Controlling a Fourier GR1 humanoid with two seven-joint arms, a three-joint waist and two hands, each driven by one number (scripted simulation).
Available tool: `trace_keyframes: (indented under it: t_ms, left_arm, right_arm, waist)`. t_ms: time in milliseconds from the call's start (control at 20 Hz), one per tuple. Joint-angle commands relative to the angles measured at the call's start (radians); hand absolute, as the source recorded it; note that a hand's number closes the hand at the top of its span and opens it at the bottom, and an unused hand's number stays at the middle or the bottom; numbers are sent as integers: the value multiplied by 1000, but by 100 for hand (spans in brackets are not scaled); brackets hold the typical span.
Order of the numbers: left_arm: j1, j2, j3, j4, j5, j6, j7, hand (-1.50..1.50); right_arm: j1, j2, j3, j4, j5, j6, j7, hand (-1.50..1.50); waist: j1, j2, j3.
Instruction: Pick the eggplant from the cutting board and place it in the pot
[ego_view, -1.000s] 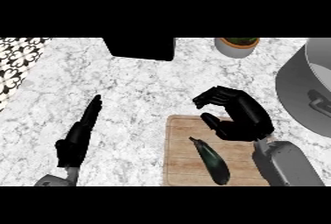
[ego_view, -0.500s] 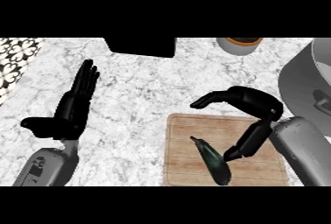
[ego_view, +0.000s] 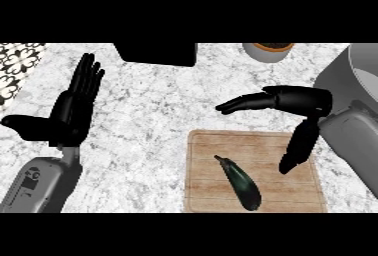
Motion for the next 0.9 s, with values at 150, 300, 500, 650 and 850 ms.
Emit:
trace_keyframes:
  t_ms: [150, 300, 500, 650, 850]
  left_arm:
    - [-4, 9, 26, 14, 14, -14, 7, 0]
    - [7, 42, 58, -32, 26, -7, 45, 0]
    - [21, 39, 60, -7, 17, -14, 39, 0]
    - [5, 17, 59, 38, -2, -5, 11, 0]
    - [8, 11, 70, 28, 5, -5, 20, 0]
  right_arm:
    - [-139, -4, 152, 83, 192, 84, -260, -150]
    - [-114, -49, 257, 71, 274, 48, -326, -150]
    - [-137, 6, 355, 180, 351, -46, -389, -150]
    - [-132, 32, 427, 243, 397, -104, -424, -150]
    - [-155, 58, 492, 313, 428, -139, -477, -150]
  waist:
    - [-18, -10, -4]
    - [-34, -20, -4]
    - [-51, -19, -5]
    - [-66, -19, -6]
    - [-69, -22, -6]
